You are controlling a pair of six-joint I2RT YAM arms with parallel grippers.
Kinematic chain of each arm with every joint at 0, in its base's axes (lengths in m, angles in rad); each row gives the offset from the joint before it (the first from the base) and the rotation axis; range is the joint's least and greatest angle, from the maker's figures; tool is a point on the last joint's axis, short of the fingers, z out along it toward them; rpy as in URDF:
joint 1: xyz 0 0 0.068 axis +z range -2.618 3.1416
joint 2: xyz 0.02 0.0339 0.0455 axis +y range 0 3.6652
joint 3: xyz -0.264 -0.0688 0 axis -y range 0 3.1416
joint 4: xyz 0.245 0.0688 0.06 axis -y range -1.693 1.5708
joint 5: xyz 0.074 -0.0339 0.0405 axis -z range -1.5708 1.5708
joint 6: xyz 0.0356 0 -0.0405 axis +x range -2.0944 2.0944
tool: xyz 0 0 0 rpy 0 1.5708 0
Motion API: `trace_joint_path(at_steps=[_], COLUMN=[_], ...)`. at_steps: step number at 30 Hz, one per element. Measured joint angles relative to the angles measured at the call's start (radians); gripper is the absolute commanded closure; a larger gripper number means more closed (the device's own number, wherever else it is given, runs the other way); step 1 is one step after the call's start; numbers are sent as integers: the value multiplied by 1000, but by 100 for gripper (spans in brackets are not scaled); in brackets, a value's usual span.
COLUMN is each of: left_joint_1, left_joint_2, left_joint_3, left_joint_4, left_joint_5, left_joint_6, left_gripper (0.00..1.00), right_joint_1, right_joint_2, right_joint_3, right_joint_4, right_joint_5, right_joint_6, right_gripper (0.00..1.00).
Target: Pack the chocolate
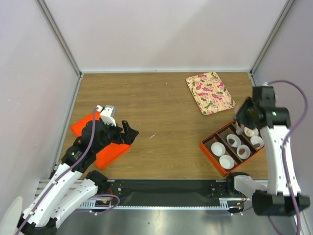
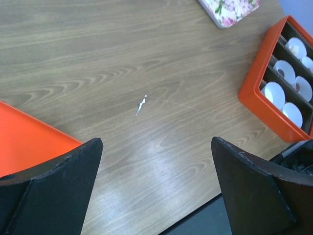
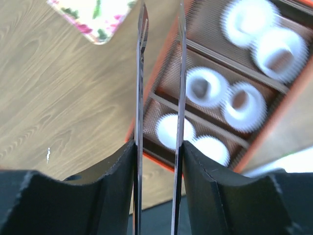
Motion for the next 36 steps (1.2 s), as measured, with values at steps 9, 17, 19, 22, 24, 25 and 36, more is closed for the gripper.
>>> trace_joint_path(at_steps=[9, 17, 19, 22, 24, 25, 36], left_joint_1=[-9, -10, -10, -10, -10, -10, -10], left_joint_2=[51, 39, 31, 28, 30, 35, 55], left_joint_3=[0, 0, 0, 0, 0, 0, 0], left_joint_4=[-7, -23, -24, -24, -24, -24, -26], left_joint_5=[8, -13, -25, -32, -35, -35, -39], left_joint_6=[1, 0, 0, 0, 0, 0, 0], left_gripper=[0, 0, 0, 0, 0, 0, 0], right_joint_1=[205, 268, 275, 276, 276, 276, 275], right_joint_2=[468, 848, 908, 959, 977, 983, 990], right_joint_3=[77, 344, 381, 406, 410, 411, 399], right_joint_4=[317, 492, 507, 515, 516, 515, 507], right_joint_5=[6, 2, -7, -15, -16, -14, 27], right_joint_6=[-51, -172, -206, -239, -250, -254, -252], right_gripper=[51, 47, 47, 46, 47, 48, 50])
